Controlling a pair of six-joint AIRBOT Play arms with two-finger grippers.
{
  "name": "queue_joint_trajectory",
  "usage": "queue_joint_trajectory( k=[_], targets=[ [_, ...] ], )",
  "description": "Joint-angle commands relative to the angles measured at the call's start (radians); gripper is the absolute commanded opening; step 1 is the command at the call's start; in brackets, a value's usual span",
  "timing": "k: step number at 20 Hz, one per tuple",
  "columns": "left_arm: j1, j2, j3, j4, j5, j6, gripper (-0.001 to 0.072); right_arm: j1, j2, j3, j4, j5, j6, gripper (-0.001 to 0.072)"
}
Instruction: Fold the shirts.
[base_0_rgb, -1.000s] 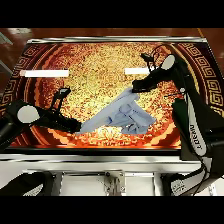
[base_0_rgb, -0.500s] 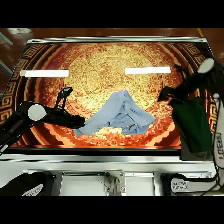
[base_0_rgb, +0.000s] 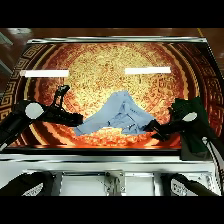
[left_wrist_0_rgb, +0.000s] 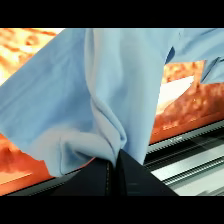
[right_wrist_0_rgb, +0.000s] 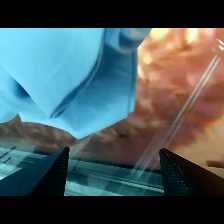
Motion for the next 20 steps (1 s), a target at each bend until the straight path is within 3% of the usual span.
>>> queue_joint_trajectory(
  k=[1, 4, 5, 8, 9, 10, 11, 12, 16, 20],
  targets=[
    [0.001, 0.000, 0.000, 0.001, 0.001, 0.002, 0.0039, 0.095, 0.013, -0.058, 0.036, -0.183, 0.079, 0.0666],
    [0.002, 0.000, -0.001, 0.001, 0.006, 0.014, 0.0039, 0.161, 0.013, -0.058, 0.038, -0.273, 0.126, 0.0662],
    [0.003, 0.000, -0.001, 0.001, 0.018, 0.013, 0.0039, 0.182, 0.013, -0.058, 0.035, -0.307, 0.146, 0.0602],
    [0.009, 0.000, 0.000, 0.001, 0.047, 0.013, 0.0039, 0.229, -0.014, -0.058, 0.058, -0.359, 0.185, 0.0594],
    [0.013, 0.000, -0.001, 0.000, 0.049, 0.018, 0.0039, 0.240, -0.031, -0.058, 0.068, -0.359, 0.183, 0.0528],
    [0.017, 0.000, -0.001, 0.001, 0.049, 0.018, 0.0039, 0.247, -0.039, -0.058, 0.067, -0.355, 0.184, 0.0392],
    [0.022, 0.000, -0.001, 0.002, 0.049, 0.021, 0.0039, 0.247, -0.039, -0.058, 0.070, -0.355, 0.184, 0.0208],
    [0.032, 0.000, -0.001, 0.001, 0.049, 0.029, 0.0039, 0.243, -0.032, -0.050, 0.068, -0.343, 0.183, 0.0098],
    [0.105, 0.005, 0.041, 0.002, 0.038, 0.088, 0.0039, 0.198, 0.104, 0.066, -0.033, -0.262, 0.100, 0.0070],
    [0.259, 0.072, 0.304, 0.002, -0.050, 0.183, 0.0039, 0.066, 0.360, 0.393, -0.220, -0.095, -0.042, 0.0070]
  ],
)
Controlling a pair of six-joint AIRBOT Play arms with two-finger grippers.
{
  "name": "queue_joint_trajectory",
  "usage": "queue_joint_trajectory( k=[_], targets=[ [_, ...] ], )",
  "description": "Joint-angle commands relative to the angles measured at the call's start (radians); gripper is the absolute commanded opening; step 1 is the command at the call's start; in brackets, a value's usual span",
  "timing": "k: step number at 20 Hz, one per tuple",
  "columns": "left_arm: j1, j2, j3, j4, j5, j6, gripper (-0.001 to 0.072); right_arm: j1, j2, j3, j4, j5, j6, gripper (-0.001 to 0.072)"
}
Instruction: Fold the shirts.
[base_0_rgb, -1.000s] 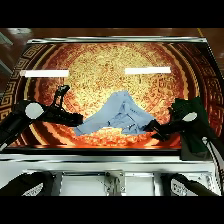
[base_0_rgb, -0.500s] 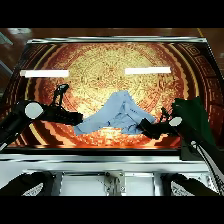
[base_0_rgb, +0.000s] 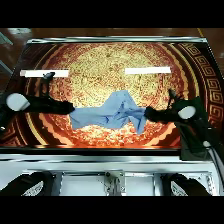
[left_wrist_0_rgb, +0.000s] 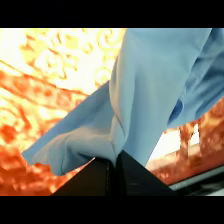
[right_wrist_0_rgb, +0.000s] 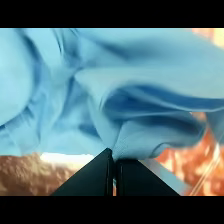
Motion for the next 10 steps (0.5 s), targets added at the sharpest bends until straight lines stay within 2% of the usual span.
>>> queue_joint_trajectory(
  k=[1, 4, 6, 8, 10],
  targets=[
    [0.132, 0.064, 0.245, 0.000, -0.077, 0.073, 0.0039, -0.116, 0.206, 0.297, -0.177, 0.118, -0.092, 0.0070],
    [0.240, 0.152, 0.546, 0.000, -0.089, 0.069, 0.0039, -0.230, 0.312, 0.618, -0.231, 0.138, -0.087, 0.0069],
    [0.272, 0.203, 0.687, 0.000, -0.090, 0.031, 0.0039, -0.257, 0.327, 0.780, -0.226, 0.213, -0.087, 0.0069],
    [0.274, 0.251, 0.748, 0.000, -0.111, 0.014, 0.0040, -0.257, 0.327, 0.879, -0.220, 0.318, -0.083, 0.0070],
    [0.274, 0.293, 0.749, 0.012, -0.198, -0.014, 0.0039, -0.257, 0.327, 0.920, -0.221, 0.440, -0.081, 0.0070]
  ],
)
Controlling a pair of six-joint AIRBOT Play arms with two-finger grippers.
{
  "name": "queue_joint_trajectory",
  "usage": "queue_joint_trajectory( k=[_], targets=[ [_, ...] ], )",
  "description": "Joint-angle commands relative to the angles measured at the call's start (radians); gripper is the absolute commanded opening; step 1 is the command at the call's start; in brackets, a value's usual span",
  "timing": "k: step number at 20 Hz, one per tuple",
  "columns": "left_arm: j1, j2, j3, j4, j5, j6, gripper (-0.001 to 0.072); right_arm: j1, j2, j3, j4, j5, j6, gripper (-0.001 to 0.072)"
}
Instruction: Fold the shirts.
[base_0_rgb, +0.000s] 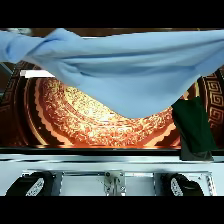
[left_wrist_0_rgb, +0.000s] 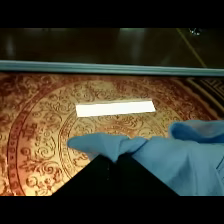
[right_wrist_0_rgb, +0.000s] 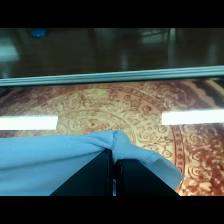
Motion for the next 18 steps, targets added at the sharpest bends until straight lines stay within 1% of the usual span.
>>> queue_joint_trajectory(
  k=[1, 3, 5, 8, 9, 10, 11, 12, 13, 14, 16, 18],
  targets=[
    [0.020, 0.073, 0.079, 0.032, -0.161, -0.054, 0.0040, -0.018, 0.018, 0.130, -0.023, 0.225, 0.000, 0.0070],
    [0.020, 0.079, 0.079, 0.085, -0.317, -0.057, 0.0039, -0.018, 0.013, 0.129, -0.036, 0.357, 0.008, 0.0070],
    [0.020, 0.079, 0.077, 0.141, -0.414, -0.058, 0.0039, -0.018, 0.003, 0.129, -0.048, 0.498, 0.029, 0.0070],
    [0.020, 0.080, 0.030, 0.166, -0.467, -0.101, 0.0040, -0.018, -0.039, 0.108, -0.079, 0.687, 0.095, 0.0070],
    [0.020, 0.080, -0.007, 0.162, -0.482, -0.111, 0.0039, -0.018, -0.053, 0.064, -0.079, 0.728, 0.098, 0.0070],
    [0.020, 0.081, -0.050, 0.158, -0.485, -0.114, 0.0039, -0.018, -0.056, 0.003, -0.077, 0.719, 0.103, 0.0070],
    [0.020, 0.082, -0.106, 0.158, -0.481, -0.121, 0.0039, -0.018, -0.056, -0.072, -0.079, 0.679, 0.102, 0.0070],
    [0.020, 0.077, -0.166, 0.158, -0.467, -0.121, 0.0039, -0.018, -0.056, -0.165, -0.079, 0.595, 0.102, 0.0070],
    [0.020, 0.066, -0.242, 0.158, -0.429, -0.121, 0.0040, -0.018, -0.066, -0.259, -0.077, 0.491, 0.102, 0.0069],
    [0.020, 0.051, -0.325, 0.153, -0.364, -0.121, 0.0040, -0.018, -0.090, -0.339, -0.069, 0.395, 0.102, 0.0070],
    [0.020, 0.003, -0.470, 0.104, -0.177, -0.117, 0.0040, -0.012, -0.184, -0.461, -0.009, 0.188, 0.077, 0.0069],
    [0.020, -0.084, -0.578, -0.008, 0.063, -0.056, 0.0040, 0.026, -0.322, -0.495, 0.045, -0.031, 0.032, 0.0070]
  ],
)
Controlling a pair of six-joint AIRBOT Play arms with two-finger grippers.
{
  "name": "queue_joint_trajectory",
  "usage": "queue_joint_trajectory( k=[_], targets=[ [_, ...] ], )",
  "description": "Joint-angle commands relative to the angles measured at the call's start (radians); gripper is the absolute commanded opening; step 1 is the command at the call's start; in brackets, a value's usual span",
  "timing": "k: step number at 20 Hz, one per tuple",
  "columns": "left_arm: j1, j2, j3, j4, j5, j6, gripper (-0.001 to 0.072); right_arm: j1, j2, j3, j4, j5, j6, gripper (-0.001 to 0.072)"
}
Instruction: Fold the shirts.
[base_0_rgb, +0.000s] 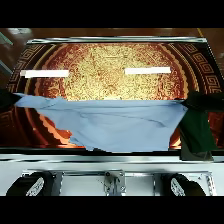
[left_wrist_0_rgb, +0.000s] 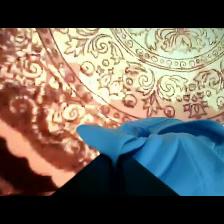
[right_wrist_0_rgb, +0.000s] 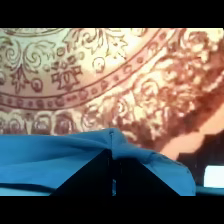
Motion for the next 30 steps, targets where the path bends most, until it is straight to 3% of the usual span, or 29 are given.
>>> queue_joint_trajectory(
  k=[1, 3, 5, 10, 11, 12, 13, 14, 16, 18, 20, 22, 23, 30],
  targets=[
    [0.001, -0.138, -0.196, -0.180, 0.402, 0.090, 0.0040, 0.054, -0.204, -0.113, 0.111, -0.428, -0.063, 0.0070],
    [0.000, -0.271, -0.213, -0.310, 0.557, 0.161, 0.0040, 0.100, -0.328, -0.113, 0.172, -0.649, -0.077, 0.0070],
    [-0.008, -0.406, -0.213, -0.399, 0.622, 0.198, 0.0040, 0.129, -0.425, -0.113, 0.231, -0.787, -0.069, 0.0070],
    [-0.051, -0.635, -0.212, -0.451, 0.572, 0.200, 0.0041, 0.147, -0.544, -0.113, 0.251, -0.748, -0.055, 0.0073],
    [-0.051, -0.644, -0.212, -0.454, 0.552, 0.200, 0.0053, 0.140, -0.539, -0.113, 0.251, -0.742, -0.055, 0.0135],
    [-0.041, -0.643, -0.207, -0.453, 0.520, 0.203, 0.0191, 0.129, -0.523, -0.109, 0.256, -0.719, -0.057, 0.0308],
    [-0.021, -0.642, -0.189, -0.452, 0.463, 0.203, 0.0424, 0.108, -0.496, -0.093, 0.250, -0.669, -0.080, 0.0514],
    [0.016, -0.642, -0.158, -0.445, 0.372, 0.203, 0.0586, 0.080, -0.467, -0.073, 0.235, -0.604, -0.123, 0.0536],
    [0.111, -0.640, -0.083, -0.396, 0.149, 0.190, 0.0578, -0.003, -0.400, -0.016, 0.113, -0.427, -0.167, 0.0535],
    [0.200, -0.620, -0.051, -0.305, -0.036, 0.169, 0.0364, -0.119, -0.341, 0.004, -0.043, -0.221, -0.163, 0.0535],
    [0.242, -0.576, -0.080, -0.191, -0.117, 0.168, 0.0407, -0.245, -0.332, -0.014, -0.081, -0.026, -0.167, 0.0536],
    [0.246, -0.535, -0.178, -0.170, -0.102, 0.166, 0.0674, -0.348, -0.325, -0.103, 0.011, -0.011, -0.165, 0.0571],
    [0.236, -0.525, -0.245, -0.177, -0.074, 0.165, 0.0674, -0.376, -0.326, -0.151, 0.058, -0.012, -0.172, 0.0635],
    [0.061, -0.532, -0.539, -0.310, 0.272, 0.168, 0.0674, -0.389, -0.326, -0.303, 0.105, -0.060, -0.217, 0.0635]
  ],
)
